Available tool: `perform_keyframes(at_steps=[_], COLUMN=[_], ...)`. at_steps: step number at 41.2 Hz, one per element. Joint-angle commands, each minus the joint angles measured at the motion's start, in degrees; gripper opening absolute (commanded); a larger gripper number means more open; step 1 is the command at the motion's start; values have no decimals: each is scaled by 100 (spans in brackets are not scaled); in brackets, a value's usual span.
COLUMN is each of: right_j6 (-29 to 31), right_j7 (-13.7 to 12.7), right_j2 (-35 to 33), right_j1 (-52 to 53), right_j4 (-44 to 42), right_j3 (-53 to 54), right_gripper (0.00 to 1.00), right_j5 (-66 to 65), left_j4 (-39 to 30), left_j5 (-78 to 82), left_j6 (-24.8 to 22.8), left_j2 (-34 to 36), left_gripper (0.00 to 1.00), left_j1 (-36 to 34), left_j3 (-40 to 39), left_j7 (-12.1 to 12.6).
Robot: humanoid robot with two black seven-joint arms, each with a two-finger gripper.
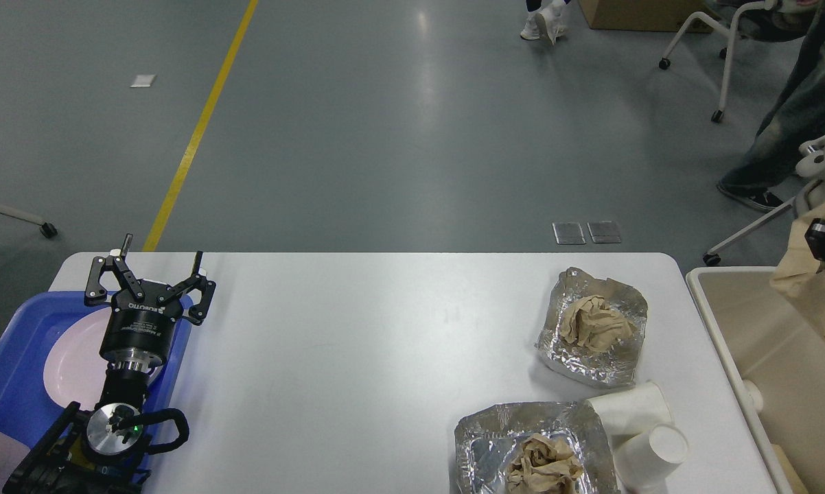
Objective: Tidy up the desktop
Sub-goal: 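Lift the paper bag and carry it into the white bin, then release the bag in the bin and raise the right gripper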
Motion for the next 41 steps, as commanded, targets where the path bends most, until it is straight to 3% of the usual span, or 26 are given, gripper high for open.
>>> perform_keyframes(at_steps=[1,3,8,14,22,41], right_j6=[-467,-713,-1968,-2542,-2832,-3070], right_j7=[0,0,0,0,0,-17], right_j2=[8,34,463,1026,1414,1678], right_j1=[-1651,-2058,-3445,-4387,-5092,-5470], right_j4=[-1340,-1623,-2317,-3090,-3374,-3374], right_j3=[914,1144,1619,1882,2121,2085], right_gripper=[0,0,0,0,0,0], right_j5=[6,6,6,32,24,24], left_j4=[0,0,0,0,0,0], left_j5=[0,0,0,0,0,0], left_j6=[1,1,1,-8,-8,1], left_j2=[0,0,0,0,0,0], left_gripper=[96,96,96,96,96,96], left_j1=[0,0,0,0,0,0], left_j3=[-1,-1,-1,-1,-1,-1], left_j7=[0,0,0,0,0,0])
